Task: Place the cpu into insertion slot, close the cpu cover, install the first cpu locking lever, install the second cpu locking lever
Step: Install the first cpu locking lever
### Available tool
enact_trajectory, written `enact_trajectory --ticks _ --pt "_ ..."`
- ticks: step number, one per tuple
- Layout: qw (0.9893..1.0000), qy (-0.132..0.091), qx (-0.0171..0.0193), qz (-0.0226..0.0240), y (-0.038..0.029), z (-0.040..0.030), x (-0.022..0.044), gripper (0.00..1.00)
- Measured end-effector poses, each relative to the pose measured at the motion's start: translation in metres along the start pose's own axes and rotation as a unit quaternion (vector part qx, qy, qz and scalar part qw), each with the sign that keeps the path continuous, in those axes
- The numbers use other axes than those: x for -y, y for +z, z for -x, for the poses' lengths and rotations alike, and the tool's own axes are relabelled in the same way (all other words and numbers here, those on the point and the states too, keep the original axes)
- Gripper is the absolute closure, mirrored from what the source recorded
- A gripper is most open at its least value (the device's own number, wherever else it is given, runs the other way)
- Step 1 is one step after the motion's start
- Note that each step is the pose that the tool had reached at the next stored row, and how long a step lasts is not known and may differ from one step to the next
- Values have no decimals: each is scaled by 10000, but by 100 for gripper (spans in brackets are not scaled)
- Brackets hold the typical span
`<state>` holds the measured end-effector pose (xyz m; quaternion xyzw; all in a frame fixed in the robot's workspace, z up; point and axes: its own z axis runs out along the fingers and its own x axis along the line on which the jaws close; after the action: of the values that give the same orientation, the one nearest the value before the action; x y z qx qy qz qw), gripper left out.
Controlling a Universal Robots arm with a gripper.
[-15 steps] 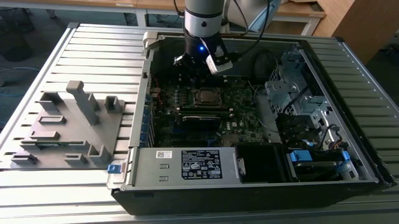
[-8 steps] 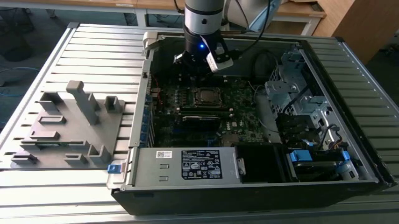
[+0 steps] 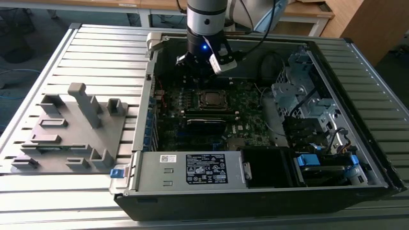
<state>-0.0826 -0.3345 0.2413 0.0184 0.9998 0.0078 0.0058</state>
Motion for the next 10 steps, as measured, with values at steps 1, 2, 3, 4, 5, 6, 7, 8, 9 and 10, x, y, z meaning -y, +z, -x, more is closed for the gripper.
enact_trajectory --ticks 1,2,3,4,5,6,7,8,9,10 --pt "10000 1 0 0 0 -22 1 90" --pt "10000 0 1 0 -1 -45 2 90" --pt "10000 0 2 0 -1 -68 2 90" --pt "10000 0 3 0 -1 -87 3 90" --pt "10000 0 4 1 -1 -107 4 90" --pt "10000 0 4 0 -1 -125 5 90" --pt "10000 0 5 0 -2 -143 6 90" --pt "10000 0 5 0 -2 -157 7 90" --pt "10000 0 5 0 -2 -169 7 90" --pt "10000 1 6 1 -1 -173 7 90"
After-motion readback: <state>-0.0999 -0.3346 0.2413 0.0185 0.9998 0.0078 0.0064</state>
